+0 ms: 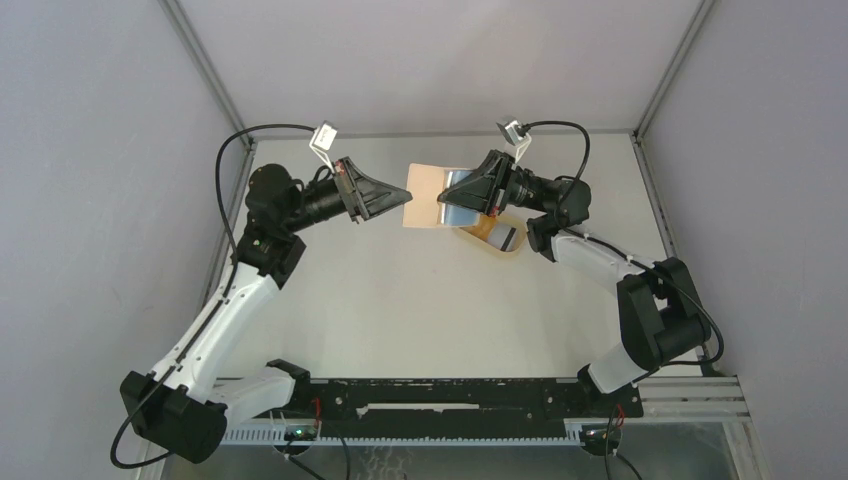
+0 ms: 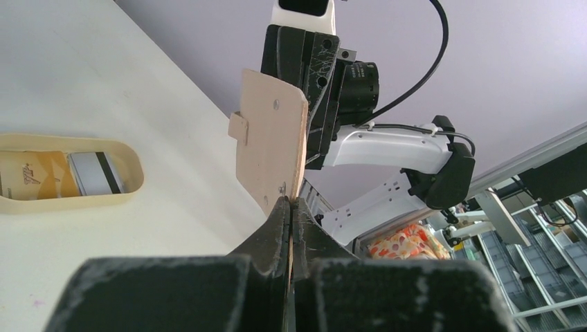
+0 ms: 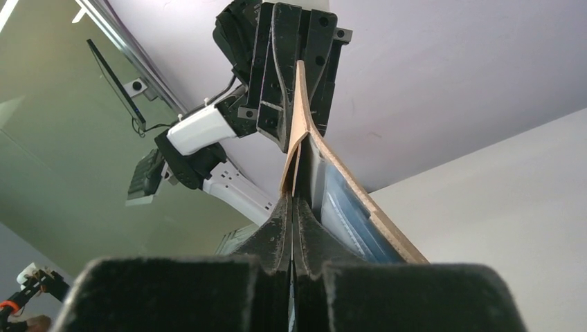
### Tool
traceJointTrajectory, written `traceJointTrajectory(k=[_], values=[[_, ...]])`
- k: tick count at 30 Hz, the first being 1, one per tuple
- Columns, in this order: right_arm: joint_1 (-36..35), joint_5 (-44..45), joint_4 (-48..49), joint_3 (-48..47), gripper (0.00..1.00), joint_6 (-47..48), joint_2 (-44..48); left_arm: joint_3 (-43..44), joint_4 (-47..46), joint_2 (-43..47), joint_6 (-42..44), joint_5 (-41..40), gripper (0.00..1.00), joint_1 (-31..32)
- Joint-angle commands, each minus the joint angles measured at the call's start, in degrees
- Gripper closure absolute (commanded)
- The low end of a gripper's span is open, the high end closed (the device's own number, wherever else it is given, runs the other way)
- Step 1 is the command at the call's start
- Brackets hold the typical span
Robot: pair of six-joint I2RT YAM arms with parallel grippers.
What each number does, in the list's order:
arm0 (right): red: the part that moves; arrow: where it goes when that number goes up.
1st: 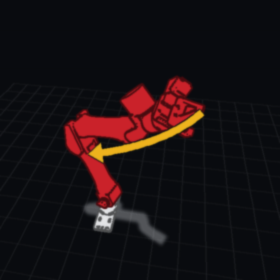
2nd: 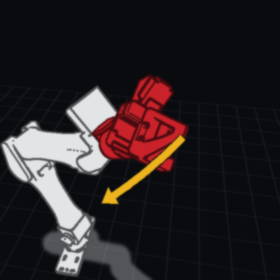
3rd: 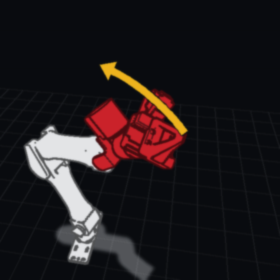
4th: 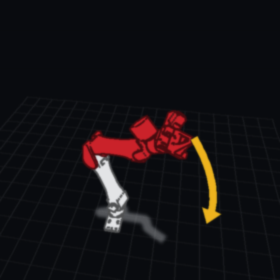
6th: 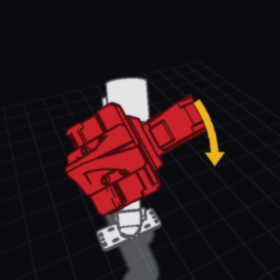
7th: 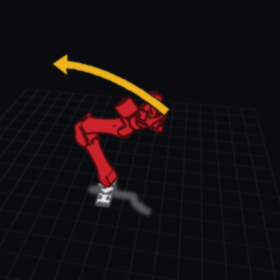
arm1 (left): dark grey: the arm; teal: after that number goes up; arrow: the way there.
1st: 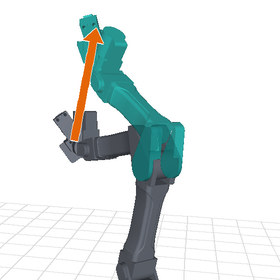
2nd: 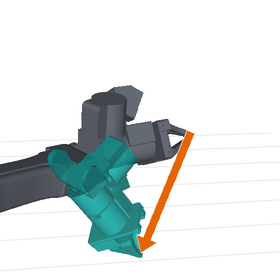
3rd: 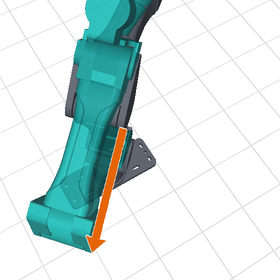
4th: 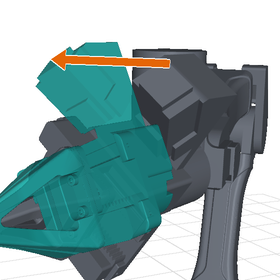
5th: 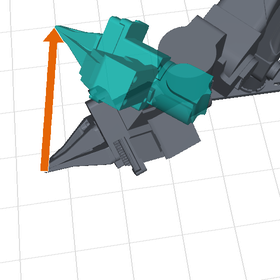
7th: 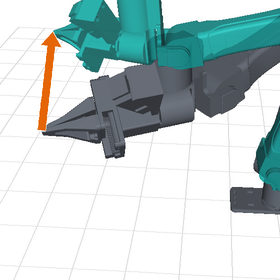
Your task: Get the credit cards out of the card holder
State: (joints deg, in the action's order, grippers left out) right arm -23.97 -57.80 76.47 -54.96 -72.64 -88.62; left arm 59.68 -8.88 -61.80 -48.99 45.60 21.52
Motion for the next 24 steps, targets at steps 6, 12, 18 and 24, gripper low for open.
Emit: traceJointTrajectory(k=[6, 12, 18, 24], values=[[1.36, -0.97, 1.95, -2.45, 1.00, -1.12, 1.66, -0.44, 3.67, 2.74, 3.57, -0.19, 1.00, -3.64], [2.65, -1.22, -0.68, 0.14, 1.00, 0.18, 2.51, 0.44, 4.90, 3.84, 4.41, 0.32, 1.00, -6.41], [4.92, -1.36, -7.15, 4.41, 1.00, 2.49, 3.55, -1.09, 5.28, 4.35, 5.25, 0.25, 1.00, -6.99], [10.06, 1.68, -24.25, 9.48, 1.00, 12.77, 8.22, -6.66, 3.71, 4.06, 5.42, 0.53, 1.00, -7.02]])
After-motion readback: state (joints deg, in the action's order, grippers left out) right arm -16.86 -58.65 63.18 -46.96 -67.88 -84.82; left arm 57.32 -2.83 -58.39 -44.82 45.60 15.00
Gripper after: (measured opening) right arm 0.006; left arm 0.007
